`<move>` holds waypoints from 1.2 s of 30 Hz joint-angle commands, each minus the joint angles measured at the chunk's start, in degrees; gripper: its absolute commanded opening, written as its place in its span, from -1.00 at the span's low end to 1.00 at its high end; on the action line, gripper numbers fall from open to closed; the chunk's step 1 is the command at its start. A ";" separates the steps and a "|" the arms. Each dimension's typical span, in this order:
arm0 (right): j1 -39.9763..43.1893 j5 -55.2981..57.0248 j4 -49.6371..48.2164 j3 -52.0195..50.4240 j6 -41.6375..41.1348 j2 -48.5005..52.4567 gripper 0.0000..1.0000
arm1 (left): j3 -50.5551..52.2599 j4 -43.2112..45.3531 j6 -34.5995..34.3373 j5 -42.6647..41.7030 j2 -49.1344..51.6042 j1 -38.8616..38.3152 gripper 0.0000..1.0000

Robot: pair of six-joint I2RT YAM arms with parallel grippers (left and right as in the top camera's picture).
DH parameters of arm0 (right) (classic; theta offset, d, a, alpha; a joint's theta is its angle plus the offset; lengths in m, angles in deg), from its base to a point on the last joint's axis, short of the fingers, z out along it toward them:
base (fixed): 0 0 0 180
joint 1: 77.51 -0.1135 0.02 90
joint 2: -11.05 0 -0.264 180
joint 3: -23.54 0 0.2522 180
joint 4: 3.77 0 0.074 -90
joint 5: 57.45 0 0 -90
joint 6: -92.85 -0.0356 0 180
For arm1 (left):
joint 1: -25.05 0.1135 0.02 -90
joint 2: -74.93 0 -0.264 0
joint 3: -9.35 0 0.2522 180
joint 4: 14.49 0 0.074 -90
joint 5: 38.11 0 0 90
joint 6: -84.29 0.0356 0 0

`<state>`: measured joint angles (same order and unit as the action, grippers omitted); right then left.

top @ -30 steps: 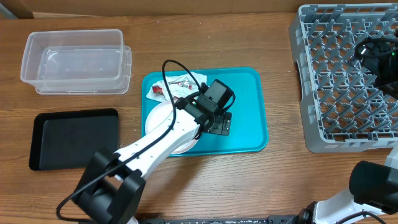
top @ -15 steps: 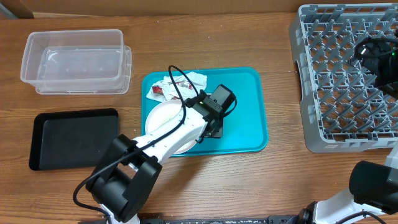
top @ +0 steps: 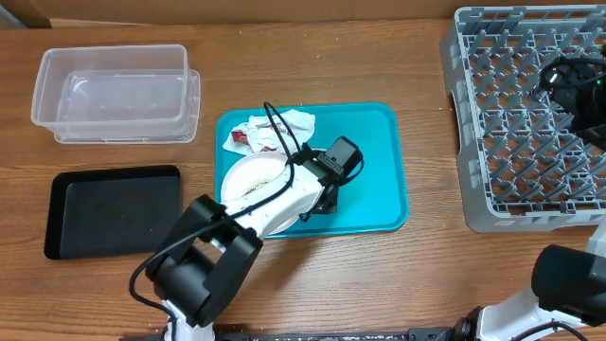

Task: Sort waste into correct bins and load items into the dishwasher
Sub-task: 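Reach the left gripper to the white plate and grasp its rim, then lift the white plate with the left gripper toward the black tray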

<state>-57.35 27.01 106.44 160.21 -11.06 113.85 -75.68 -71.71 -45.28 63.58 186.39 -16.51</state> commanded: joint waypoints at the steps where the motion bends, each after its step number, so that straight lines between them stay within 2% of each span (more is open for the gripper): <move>1: -0.15 0.37 -0.31 0.13 -0.28 -0.63 1.00 | -0.79 -0.04 -1.22 1.62 2.05 -0.20 -0.35; 7: -0.15 0.37 -0.31 0.13 -0.28 -0.63 1.00 | -1.46 -0.24 -1.62 1.66 1.99 -0.20 -0.37; 9: -0.15 0.37 -0.33 0.13 -0.28 -0.63 1.00 | -2.14 -0.90 -1.60 1.84 1.99 -0.20 -0.70; 11: -0.15 0.37 -0.31 0.13 -0.28 -0.63 1.00 | -3.23 -1.95 -1.60 1.99 1.99 -0.20 -0.88; 24: -0.15 0.37 -0.31 0.13 -0.28 -0.63 1.00 | -12.92 -13.55 -1.60 5.49 1.99 -0.20 -0.92; 36: -0.15 0.37 -0.31 0.13 -0.28 -0.63 1.00 | -14.43 -19.26 -1.84 6.82 1.99 -0.20 -0.92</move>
<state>-57.35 27.01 106.44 160.21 -11.04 113.85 -88.42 -90.23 -46.12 67.40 187.68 -16.55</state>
